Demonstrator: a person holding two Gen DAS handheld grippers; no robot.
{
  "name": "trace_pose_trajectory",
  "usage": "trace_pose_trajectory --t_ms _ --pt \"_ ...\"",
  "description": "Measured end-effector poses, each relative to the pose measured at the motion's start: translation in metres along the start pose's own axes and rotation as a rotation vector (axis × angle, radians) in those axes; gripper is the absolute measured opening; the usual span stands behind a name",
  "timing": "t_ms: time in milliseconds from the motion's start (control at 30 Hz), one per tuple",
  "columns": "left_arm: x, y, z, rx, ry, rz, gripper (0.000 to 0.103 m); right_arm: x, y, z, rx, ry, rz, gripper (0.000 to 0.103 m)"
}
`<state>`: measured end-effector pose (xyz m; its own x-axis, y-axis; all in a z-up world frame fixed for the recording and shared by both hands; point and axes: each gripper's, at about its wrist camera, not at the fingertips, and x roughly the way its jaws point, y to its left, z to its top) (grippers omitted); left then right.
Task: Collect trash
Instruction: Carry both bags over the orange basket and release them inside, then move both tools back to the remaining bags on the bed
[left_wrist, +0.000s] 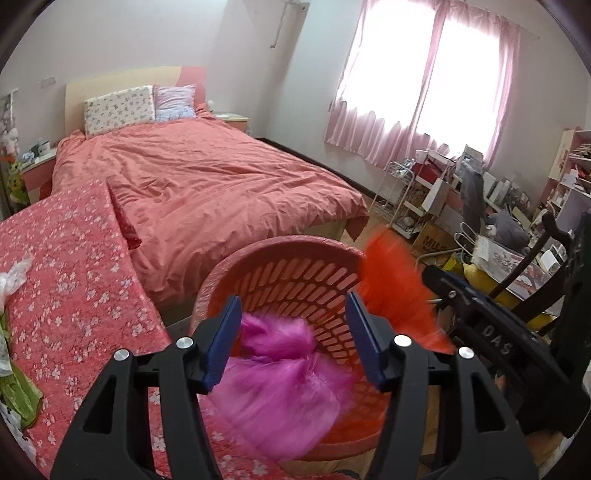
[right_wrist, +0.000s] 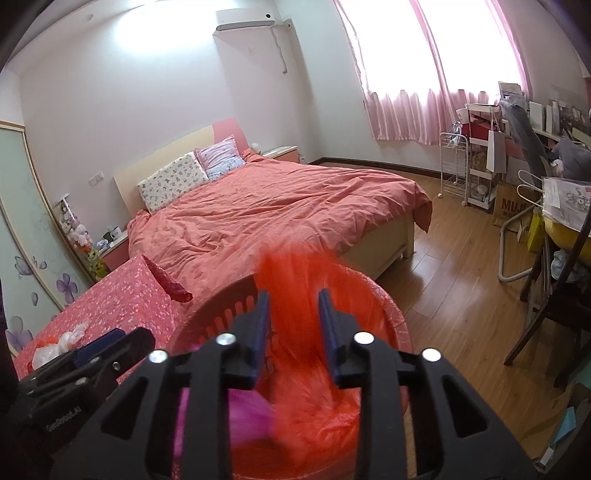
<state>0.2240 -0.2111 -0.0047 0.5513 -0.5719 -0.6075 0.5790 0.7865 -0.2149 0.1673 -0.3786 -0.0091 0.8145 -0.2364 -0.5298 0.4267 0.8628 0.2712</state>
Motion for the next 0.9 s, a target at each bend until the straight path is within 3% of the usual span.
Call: trace_pose_trajectory --t_ms 267,433,600,900 --pt "-0.016 0.028 -0.008 -0.032 0.01 0.109 0.063 -0.007 0.015 -0.005 -0.077 -0.041 -0.038 0.074" --pt "-0.047 0.052 -0.016 -0.05 -0.014 0.2 0.067 -0.017 0.029 -0.008 -0.126 -0.055 -0.059 0.087" --pt "-0.094 0.078 -0.029 -0.073 -0.059 0.319 0.07 -0.027 0.052 -0.016 -0.171 -0.063 -0.044 0.087" --pt "-0.187 0.144 -0.065 -0.162 -0.115 0.499 0.071 -0.042 0.124 -0.039 -0.251 -0.023 0.08 0.087"
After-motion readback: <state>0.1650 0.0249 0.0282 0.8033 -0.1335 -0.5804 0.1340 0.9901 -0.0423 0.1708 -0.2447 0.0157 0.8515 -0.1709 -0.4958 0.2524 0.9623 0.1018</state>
